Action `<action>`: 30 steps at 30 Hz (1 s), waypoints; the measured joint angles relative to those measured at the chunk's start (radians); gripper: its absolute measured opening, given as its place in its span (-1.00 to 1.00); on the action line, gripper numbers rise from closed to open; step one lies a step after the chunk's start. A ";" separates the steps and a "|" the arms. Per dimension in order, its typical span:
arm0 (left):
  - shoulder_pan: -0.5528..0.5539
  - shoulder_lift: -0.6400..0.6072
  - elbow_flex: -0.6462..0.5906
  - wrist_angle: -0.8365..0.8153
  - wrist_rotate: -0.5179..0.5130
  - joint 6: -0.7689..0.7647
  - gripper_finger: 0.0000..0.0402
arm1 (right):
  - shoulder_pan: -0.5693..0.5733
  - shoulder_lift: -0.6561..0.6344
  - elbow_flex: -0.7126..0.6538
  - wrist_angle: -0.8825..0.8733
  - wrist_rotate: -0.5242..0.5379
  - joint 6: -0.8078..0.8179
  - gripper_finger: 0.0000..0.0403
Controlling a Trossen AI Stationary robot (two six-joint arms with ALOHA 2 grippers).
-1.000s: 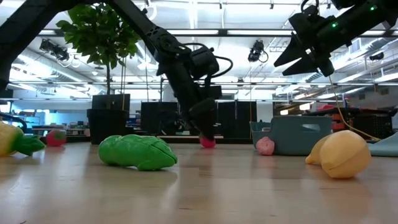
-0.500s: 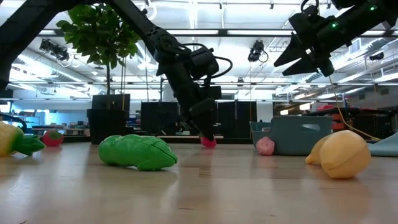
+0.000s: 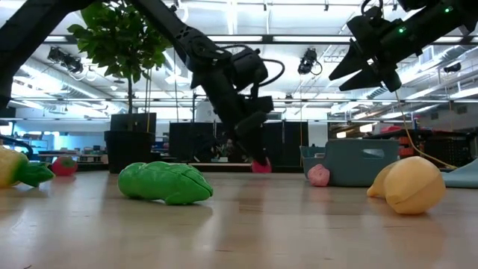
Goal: Pick and placing Produce into tupperware
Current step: Put the left red strawberry into the blue bin
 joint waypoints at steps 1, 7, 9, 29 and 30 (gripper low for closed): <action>-0.010 0.000 0.009 -0.001 0.000 0.002 -0.11 | 0.000 0.000 0.000 0.000 0.000 0.000 0.18; -0.069 -0.009 0.105 0.004 0.000 0.024 -0.09 | -0.001 0.000 0.000 0.000 0.000 -0.001 0.18; -0.091 -0.009 0.149 0.002 0.000 0.045 -0.09 | -0.001 0.000 0.000 0.000 0.000 -0.001 0.18; -0.212 0.066 0.179 0.184 -0.003 0.021 -0.08 | -0.001 0.000 0.000 0.002 0.000 0.009 0.18; -0.212 0.077 0.179 0.182 -0.004 0.013 -0.06 | -0.001 0.000 0.000 0.002 0.000 0.009 0.18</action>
